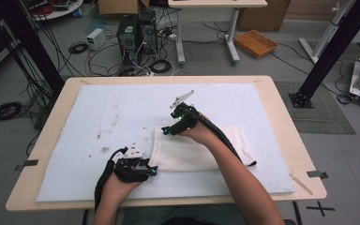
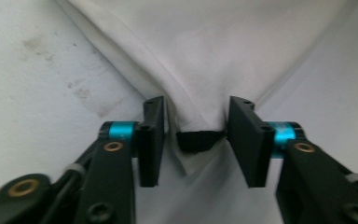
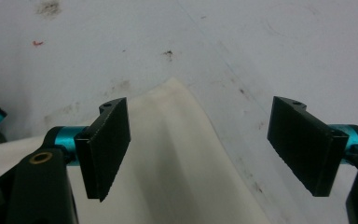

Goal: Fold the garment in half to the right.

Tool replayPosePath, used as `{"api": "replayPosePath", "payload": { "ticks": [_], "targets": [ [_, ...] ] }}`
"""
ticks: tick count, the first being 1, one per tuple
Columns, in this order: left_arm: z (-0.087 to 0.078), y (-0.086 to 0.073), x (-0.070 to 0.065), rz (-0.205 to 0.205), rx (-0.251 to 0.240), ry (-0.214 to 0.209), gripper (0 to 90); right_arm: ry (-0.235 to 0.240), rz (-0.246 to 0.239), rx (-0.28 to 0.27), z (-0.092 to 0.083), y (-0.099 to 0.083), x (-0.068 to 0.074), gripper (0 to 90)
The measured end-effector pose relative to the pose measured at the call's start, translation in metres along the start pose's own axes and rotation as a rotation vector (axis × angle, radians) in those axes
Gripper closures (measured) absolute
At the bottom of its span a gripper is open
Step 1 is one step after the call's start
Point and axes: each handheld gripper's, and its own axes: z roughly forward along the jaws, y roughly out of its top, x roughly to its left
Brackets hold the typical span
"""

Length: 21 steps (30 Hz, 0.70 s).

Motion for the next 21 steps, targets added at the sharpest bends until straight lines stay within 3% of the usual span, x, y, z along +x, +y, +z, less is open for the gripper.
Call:
{"api": "replayPosePath", "payload": {
  "ticks": [2, 4, 7, 8, 9, 11, 13, 15, 16, 21],
  "targets": [
    [0.001, 0.001, -0.001, 0.012, -0.004, -0.022, 74.6, -0.002, 0.005, 0.006, 0.010, 0.002, 0.001, 21.6],
    [0.002, 0.000, -0.002, 0.017, -0.012, -0.023, 77.9, 0.012, 0.019, 0.015, 0.020, 0.004, 0.002, 23.0],
    [0.002, -0.001, 0.000, 0.021, -0.026, -0.038, 79.5, 0.020, 0.019, 0.037, 0.034, 0.007, 0.004, 35.5],
    [0.002, -0.001, 0.001, 0.022, -0.028, -0.042, 80.0, 0.007, 0.022, 0.046, 0.038, 0.008, 0.006, 47.0],
    [0.002, -0.001, 0.001, 0.015, -0.033, -0.048, 80.3, -0.008, 0.014, 0.052, 0.041, 0.008, 0.006, 52.4],
    [0.002, 0.000, 0.003, 0.015, -0.034, -0.061, 80.6, -0.016, 0.005, 0.077, 0.049, 0.008, 0.008, 57.4],
    [0.000, 0.000, 0.003, 0.014, -0.044, -0.067, 80.7, 0.018, 0.008, 0.079, 0.051, 0.008, 0.008, 67.1],
    [-0.001, 0.000, 0.005, 0.009, -0.053, -0.077, 80.7, 0.017, -0.009, 0.082, 0.051, 0.009, 0.009, 69.7],
    [-0.002, 0.000, 0.005, 0.009, -0.057, -0.079, 80.7, 0.031, -0.025, 0.090, 0.051, 0.011, 0.012, 79.1],
    [-0.007, -0.001, 0.007, 0.002, -0.080, -0.082, 80.7, 0.008, -0.059, 0.097, 0.052, 0.015, 0.018, 87.8]
  ]
}}
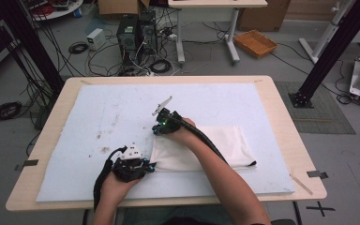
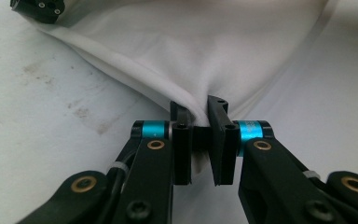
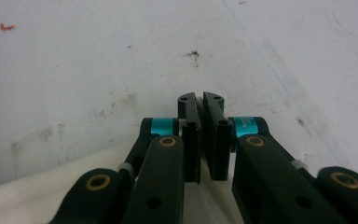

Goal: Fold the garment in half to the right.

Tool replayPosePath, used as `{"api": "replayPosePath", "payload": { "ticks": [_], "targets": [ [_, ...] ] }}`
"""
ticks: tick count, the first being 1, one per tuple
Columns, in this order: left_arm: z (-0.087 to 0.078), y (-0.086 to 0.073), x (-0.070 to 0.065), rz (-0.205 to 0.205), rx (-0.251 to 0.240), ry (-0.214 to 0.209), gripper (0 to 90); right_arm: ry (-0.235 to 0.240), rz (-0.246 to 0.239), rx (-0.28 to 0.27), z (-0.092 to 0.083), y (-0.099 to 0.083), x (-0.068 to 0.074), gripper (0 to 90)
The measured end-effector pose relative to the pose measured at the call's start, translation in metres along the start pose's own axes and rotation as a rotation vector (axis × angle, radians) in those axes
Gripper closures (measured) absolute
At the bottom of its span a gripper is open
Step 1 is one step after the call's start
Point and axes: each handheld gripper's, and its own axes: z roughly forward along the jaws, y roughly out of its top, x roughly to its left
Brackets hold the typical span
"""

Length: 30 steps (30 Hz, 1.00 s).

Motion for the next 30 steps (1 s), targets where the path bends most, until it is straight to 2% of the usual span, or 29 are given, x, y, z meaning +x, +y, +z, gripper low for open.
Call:
{"api": "replayPosePath", "payload": {
  "ticks": [3, 6, 9, 11, 12, 17, 30],
  "targets": [
    [-0.007, 0.003, -0.002, 0.018, -0.010, -0.004, 80.7, -0.008, -0.034, -0.053, -0.005, 0.007, 0.007, 88.2],
    [-0.014, 0.009, -0.006, 0.022, -0.048, -0.017, 80.7, -0.016, -0.064, -0.094, -0.016, 0.012, 0.013, 88.2],
    [-0.015, 0.016, -0.011, 0.035, -0.068, -0.028, 80.7, -0.009, -0.060, -0.129, -0.031, 0.013, 0.011, 88.2],
    [-0.012, 0.022, -0.015, 0.061, -0.067, -0.035, 80.7, -0.008, -0.059, -0.150, -0.041, 0.011, 0.009, 88.1],
    [-0.010, 0.026, -0.018, 0.084, -0.064, -0.043, 80.6, -0.011, -0.055, -0.163, -0.046, 0.008, 0.008, 88.1],
    [0.001, 0.049, -0.028, 0.134, -0.058, -0.094, 80.6, -0.035, -0.061, -0.213, -0.073, -0.008, 0.002, 88.1],
    [0.036, 0.115, -0.061, 0.269, -0.029, -0.185, 80.5, -0.128, -0.010, -0.251, -0.136, -0.050, -0.022, 88.1]
  ]
}}
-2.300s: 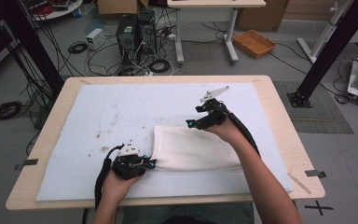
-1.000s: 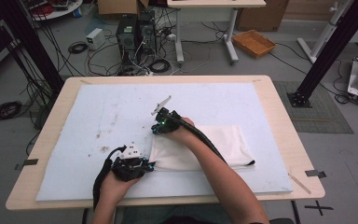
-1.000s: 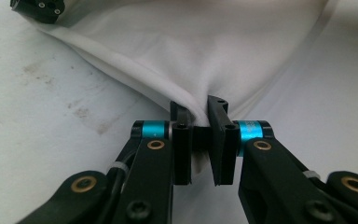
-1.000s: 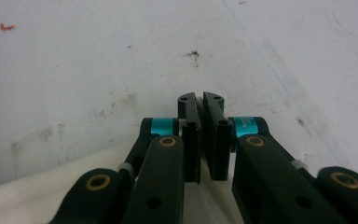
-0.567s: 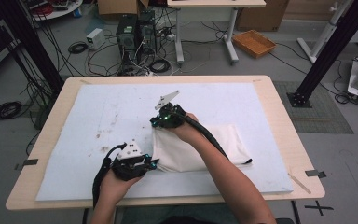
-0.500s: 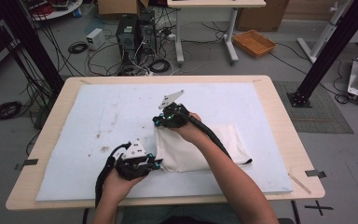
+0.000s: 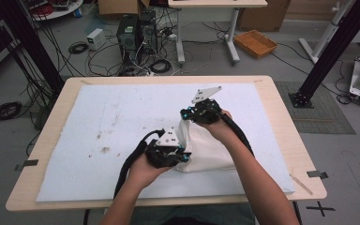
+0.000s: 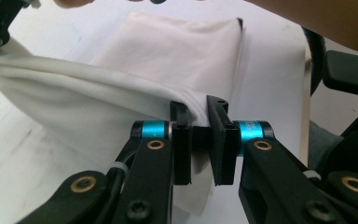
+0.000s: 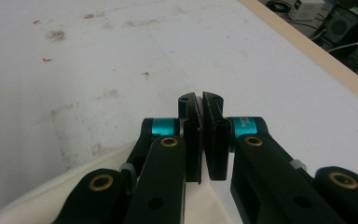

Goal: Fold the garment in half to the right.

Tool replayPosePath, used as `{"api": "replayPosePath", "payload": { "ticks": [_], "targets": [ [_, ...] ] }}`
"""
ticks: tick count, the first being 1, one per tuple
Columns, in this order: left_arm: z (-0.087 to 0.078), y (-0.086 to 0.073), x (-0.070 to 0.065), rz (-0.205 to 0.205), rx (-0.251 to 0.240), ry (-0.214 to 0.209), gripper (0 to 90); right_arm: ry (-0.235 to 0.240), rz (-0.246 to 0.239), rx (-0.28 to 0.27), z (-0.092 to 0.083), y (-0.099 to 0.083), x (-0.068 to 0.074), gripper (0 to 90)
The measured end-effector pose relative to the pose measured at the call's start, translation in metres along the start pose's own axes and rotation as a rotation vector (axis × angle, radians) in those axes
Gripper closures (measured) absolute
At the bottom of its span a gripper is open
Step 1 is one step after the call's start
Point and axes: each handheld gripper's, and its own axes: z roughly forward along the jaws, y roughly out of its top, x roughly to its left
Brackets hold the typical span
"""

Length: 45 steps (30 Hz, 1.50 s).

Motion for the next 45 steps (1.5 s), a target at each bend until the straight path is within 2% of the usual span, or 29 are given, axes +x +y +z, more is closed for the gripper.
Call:
{"api": "replayPosePath", "payload": {
  "ticks": [2, 3, 4, 7, 8, 9, 16, 18, 21, 22, 24, 29, 37, 39, 40, 41, 42, 43, 44, 45],
  "targets": [
    [0.009, 0.010, -0.001, 0.014, 0.006, -0.019, 80.5, -0.015, 0.009, -0.008, -0.009, -0.005, -0.004, 88.1],
    [0.009, 0.010, -0.001, 0.014, 0.006, -0.019, 80.5, -0.015, 0.009, -0.008, -0.009, -0.005, -0.004, 88.1],
    [0.020, 0.017, 0.000, 0.025, 0.015, -0.035, 80.6, -0.034, 0.019, -0.007, -0.019, -0.010, -0.009, 88.1],
    [0.037, 0.025, 0.002, 0.034, 0.035, -0.052, 80.5, -0.067, 0.027, 0.008, -0.028, -0.018, -0.015, 88.1],
    [0.037, 0.025, 0.002, 0.034, 0.035, -0.052, 80.6, -0.067, 0.027, 0.008, -0.028, -0.018, -0.015, 88.1],
    [0.047, 0.029, 0.001, 0.033, 0.043, -0.067, 80.5, -0.082, 0.040, 0.020, -0.034, -0.026, -0.021, 88.1],
    [0.069, 0.042, -0.004, 0.048, 0.028, -0.107, 80.6, -0.113, 0.091, 0.033, -0.054, -0.051, -0.035, 88.1],
    [0.084, 0.048, -0.002, 0.038, 0.031, -0.140, 80.6, -0.126, 0.111, 0.035, -0.058, -0.060, -0.039, 88.1],
    [0.099, 0.051, -0.002, 0.038, 0.047, -0.159, 80.5, -0.152, 0.130, 0.055, -0.061, -0.074, -0.045, 88.1],
    [0.099, 0.051, -0.002, 0.038, 0.047, -0.159, 80.6, -0.152, 0.130, 0.055, -0.061, -0.074, -0.045, 88.1],
    [0.113, 0.053, -0.003, 0.039, 0.064, -0.175, 80.5, -0.157, 0.163, 0.064, -0.064, -0.088, -0.049, 88.0],
    [0.130, 0.053, -0.003, 0.020, 0.082, -0.195, 80.5, -0.178, 0.194, 0.095, -0.065, -0.106, -0.055, 88.0],
    [0.150, 0.053, -0.003, -0.005, 0.084, -0.216, 80.3, -0.179, 0.228, 0.101, -0.063, -0.120, -0.058, 87.3],
    [0.151, 0.053, -0.003, -0.010, 0.074, -0.217, 76.7, -0.179, 0.233, 0.106, -0.063, -0.121, -0.059, 86.7],
    [0.151, 0.052, -0.003, -0.015, 0.058, -0.211, 76.7, -0.179, 0.237, 0.105, -0.064, -0.122, -0.060, 83.4],
    [0.148, 0.052, -0.004, -0.007, 0.060, -0.189, 62.9, -0.201, 0.278, 0.095, -0.067, -0.123, -0.060, 60.0],
    [0.144, 0.051, -0.004, -0.020, 0.050, -0.164, 55.8, -0.216, 0.306, 0.084, -0.071, -0.124, -0.062, 55.7],
    [0.144, 0.051, -0.004, -0.020, 0.050, -0.164, 50.7, -0.216, 0.306, 0.084, -0.071, -0.124, -0.062, 55.7],
    [0.132, 0.047, -0.001, -0.031, 0.020, -0.145, 50.2, -0.230, 0.347, 0.045, -0.081, -0.125, -0.063, 48.7],
    [0.125, 0.044, 0.001, -0.044, 0.003, -0.130, 48.8, -0.232, 0.353, 0.035, -0.084, -0.125, -0.063, 47.9]
  ]
}}
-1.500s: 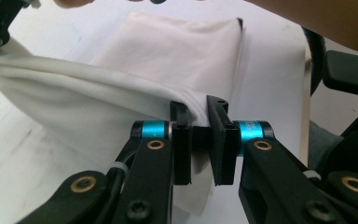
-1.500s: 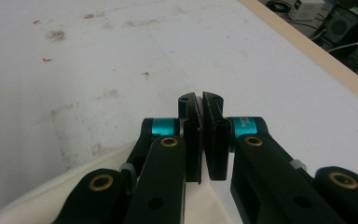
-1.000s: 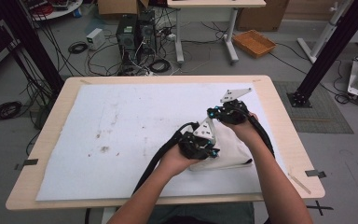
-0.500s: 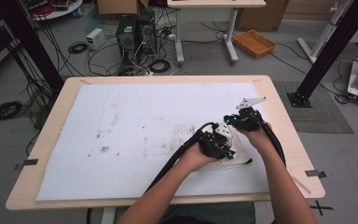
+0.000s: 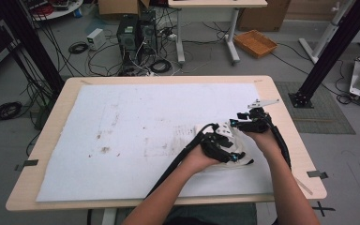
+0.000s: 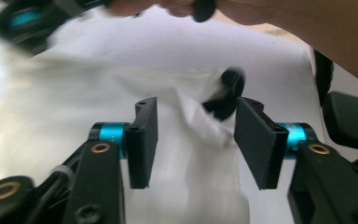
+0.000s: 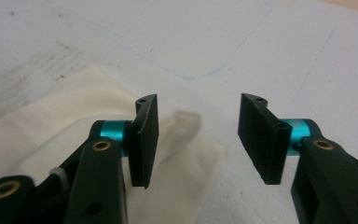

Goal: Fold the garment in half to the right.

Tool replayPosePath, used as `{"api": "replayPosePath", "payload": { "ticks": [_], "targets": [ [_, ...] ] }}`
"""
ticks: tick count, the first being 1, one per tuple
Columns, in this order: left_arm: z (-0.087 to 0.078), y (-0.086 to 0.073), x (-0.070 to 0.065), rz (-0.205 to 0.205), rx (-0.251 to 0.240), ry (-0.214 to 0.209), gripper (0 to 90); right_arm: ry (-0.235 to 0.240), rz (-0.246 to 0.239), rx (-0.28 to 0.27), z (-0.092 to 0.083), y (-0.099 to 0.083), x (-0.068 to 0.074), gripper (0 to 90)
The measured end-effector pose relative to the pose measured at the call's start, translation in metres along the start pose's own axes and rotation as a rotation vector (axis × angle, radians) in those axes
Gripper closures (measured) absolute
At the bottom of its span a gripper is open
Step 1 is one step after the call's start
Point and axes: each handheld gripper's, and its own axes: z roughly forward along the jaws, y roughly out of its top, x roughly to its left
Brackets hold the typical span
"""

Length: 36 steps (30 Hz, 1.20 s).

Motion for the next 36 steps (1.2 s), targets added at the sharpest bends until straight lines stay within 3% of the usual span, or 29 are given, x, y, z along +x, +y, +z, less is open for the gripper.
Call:
{"api": "replayPosePath", "payload": {
  "ticks": [4, 9, 10, 11, 14, 15, 18, 21, 23, 24, 28, 30, 36],
  "targets": [
    [-0.032, -0.010, 0.006, -0.025, -0.052, 0.073, 45.4, 0.000, -0.006, -0.030, -0.016, -0.003, 0.003, 43.6],
    [-0.069, -0.035, 0.010, -0.037, -0.063, 0.172, 43.8, 0.019, -0.041, 0.004, -0.022, -0.014, 0.016, 46.9],
    [-0.069, -0.035, 0.010, -0.037, -0.063, 0.172, 43.5, 0.019, -0.041, 0.004, -0.022, -0.014, 0.016, 46.9],
    [-0.083, -0.048, 0.012, -0.050, -0.058, 0.214, 43.4, 0.036, -0.059, 0.024, -0.023, -0.020, 0.023, 51.7],
    [-0.095, -0.063, 0.013, -0.050, -0.040, 0.227, 43.6, 0.039, -0.055, 0.041, -0.022, -0.025, 0.026, 51.8],
    [-0.104, -0.076, 0.013, -0.063, -0.032, 0.241, 43.6, 0.045, -0.040, 0.054, -0.021, -0.029, 0.026, 53.2],
    [-0.116, -0.091, 0.015, -0.098, -0.061, 0.261, 43.6, 0.057, 0.003, 0.103, -0.012, -0.040, 0.022, 70.8],
    [-0.126, -0.105, 0.020, -0.136, -0.085, 0.290, 43.6, 0.067, -0.027, 0.109, -0.009, -0.045, 0.025, 86.5],
    [-0.129, -0.110, 0.021, -0.155, -0.084, 0.311, 43.4, 0.048, -0.043, 0.090, -0.013, -0.044, 0.028, 87.2],
    [-0.129, -0.113, 0.020, -0.141, -0.078, 0.316, 43.4, 0.045, -0.040, 0.080, -0.016, -0.043, 0.028, 87.5],
    [-0.138, -0.120, 0.021, -0.165, -0.104, 0.324, 42.8, 0.031, -0.054, 0.050, -0.025, -0.040, 0.030, 88.2],
    [-0.144, -0.121, 0.023, -0.175, -0.120, 0.360, 42.1, 0.025, -0.053, 0.051, -0.026, -0.039, 0.029, 88.8],
    [-0.159, -0.125, 0.026, -0.199, -0.158, 0.378, 42.0, 0.000, -0.023, 0.048, -0.030, -0.049, 0.022, 89.6]
  ]
}}
